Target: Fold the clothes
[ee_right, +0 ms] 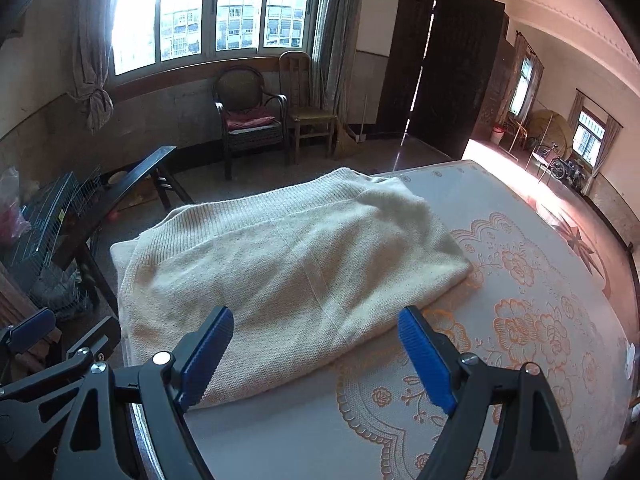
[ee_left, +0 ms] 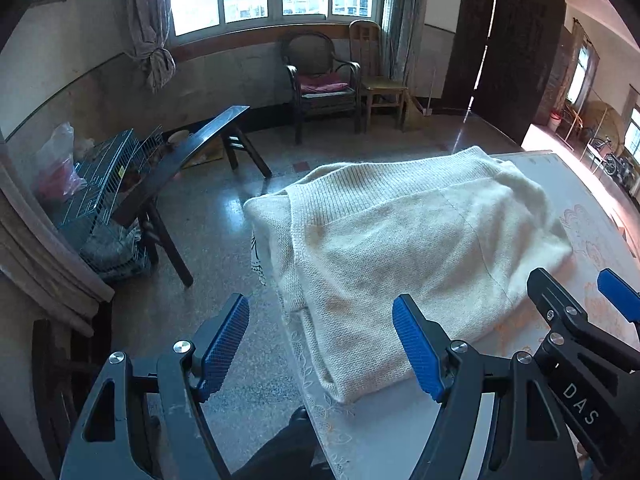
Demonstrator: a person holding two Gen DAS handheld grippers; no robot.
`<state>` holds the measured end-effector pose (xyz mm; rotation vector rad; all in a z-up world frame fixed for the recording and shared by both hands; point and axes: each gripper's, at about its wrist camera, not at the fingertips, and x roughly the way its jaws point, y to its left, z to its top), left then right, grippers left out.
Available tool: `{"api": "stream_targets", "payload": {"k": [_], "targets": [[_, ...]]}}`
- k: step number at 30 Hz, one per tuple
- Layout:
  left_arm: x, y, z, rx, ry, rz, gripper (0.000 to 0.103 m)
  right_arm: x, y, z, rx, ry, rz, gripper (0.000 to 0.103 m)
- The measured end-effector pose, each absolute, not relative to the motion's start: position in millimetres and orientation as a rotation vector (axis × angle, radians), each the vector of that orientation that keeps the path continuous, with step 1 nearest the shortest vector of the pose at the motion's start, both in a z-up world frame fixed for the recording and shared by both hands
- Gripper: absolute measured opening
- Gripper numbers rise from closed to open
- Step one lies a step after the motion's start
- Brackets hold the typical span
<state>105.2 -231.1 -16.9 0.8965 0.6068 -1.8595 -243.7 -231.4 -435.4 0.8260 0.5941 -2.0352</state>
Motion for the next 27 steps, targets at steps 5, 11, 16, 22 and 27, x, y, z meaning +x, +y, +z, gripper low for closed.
{"api": "stream_targets", "payload": {"k": [5,11,16,22,27], "targets": [[104.1,-227.8,-19.2,0.919,0.647,-1.826,0.076,-244.9,-233.5,-437.1,0.847,0.625,-1.993,0.086],[89.9,-221.8,-14.5,0.898,0.660,-1.811,0.076,-258.3,-236.2,-434.4,0.874,0.643,-1.959,0.086],[74.9,-219.3,-11.2,0.871,0.698,-1.780,0.076,-275.2,-241.7,-428.9,0.865,0.673,-1.961,0.086],[56.4,-213.9,-10.0,0.858,0.703,-1.767,0.076,-295.0,-238.8,-426.8,0.833,0.666,-1.954,0.086],[47.9,-211.0,-12.8,0.867,0.699,-1.764,0.076,-306.4,-236.2,-430.5,0.839,0.659,-1.946,0.086]]}}
